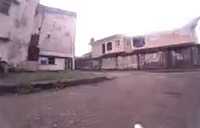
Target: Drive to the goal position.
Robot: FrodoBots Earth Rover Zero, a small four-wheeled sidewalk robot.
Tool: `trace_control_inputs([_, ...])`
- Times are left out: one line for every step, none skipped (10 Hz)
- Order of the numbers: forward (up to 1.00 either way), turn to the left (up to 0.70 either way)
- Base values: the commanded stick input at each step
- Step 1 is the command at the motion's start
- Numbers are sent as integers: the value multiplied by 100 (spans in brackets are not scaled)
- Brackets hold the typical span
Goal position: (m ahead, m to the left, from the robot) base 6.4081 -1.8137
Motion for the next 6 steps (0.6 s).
trace_control_inputs([50,-27])
trace_control_inputs([50,-27])
trace_control_inputs([50,-27])
trace_control_inputs([50,-27])
trace_control_inputs([50,-27])
trace_control_inputs([50,-27])
